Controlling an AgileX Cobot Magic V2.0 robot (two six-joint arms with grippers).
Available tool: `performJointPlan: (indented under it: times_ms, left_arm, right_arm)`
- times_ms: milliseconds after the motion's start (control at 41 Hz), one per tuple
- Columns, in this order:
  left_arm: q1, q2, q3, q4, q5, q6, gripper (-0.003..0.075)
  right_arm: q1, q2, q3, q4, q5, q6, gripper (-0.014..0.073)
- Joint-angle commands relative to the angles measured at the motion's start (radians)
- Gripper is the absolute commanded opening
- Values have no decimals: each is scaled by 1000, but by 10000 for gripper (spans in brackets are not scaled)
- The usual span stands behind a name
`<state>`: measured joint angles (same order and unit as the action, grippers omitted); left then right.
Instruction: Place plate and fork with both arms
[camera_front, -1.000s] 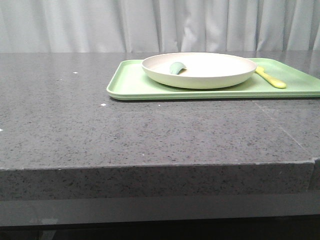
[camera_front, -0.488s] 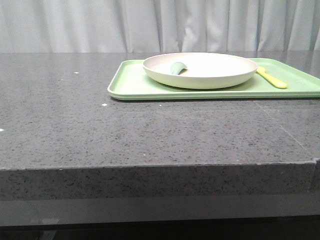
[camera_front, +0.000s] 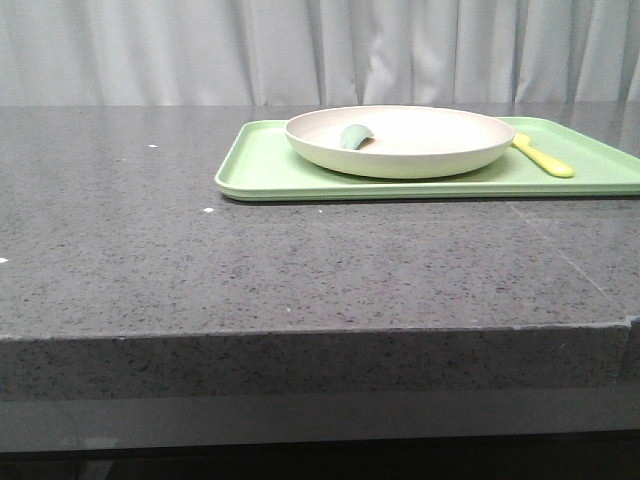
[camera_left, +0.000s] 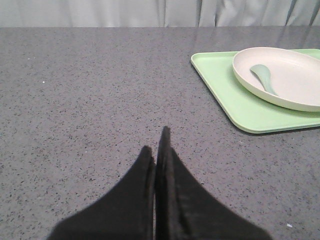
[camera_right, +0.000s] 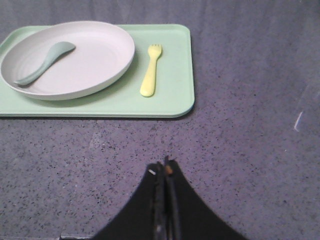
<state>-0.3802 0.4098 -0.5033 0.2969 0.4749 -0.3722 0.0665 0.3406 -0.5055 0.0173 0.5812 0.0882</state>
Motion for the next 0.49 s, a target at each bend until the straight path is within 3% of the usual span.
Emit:
performJointPlan:
  times_ms: [0,195,463]
  left_arm:
    - [2,3,-28,6,-83,5,-18]
    - [2,3,-28,6,-83,5,-18]
    - [2,3,-28,6,-83,5,-18]
  right_arm:
    - [-3,-111,37,-9,-123,-11,-67]
    - [-3,-261,95,-9,-188,-11,-67]
    - [-3,-271,96,-9,-183,-11,-67]
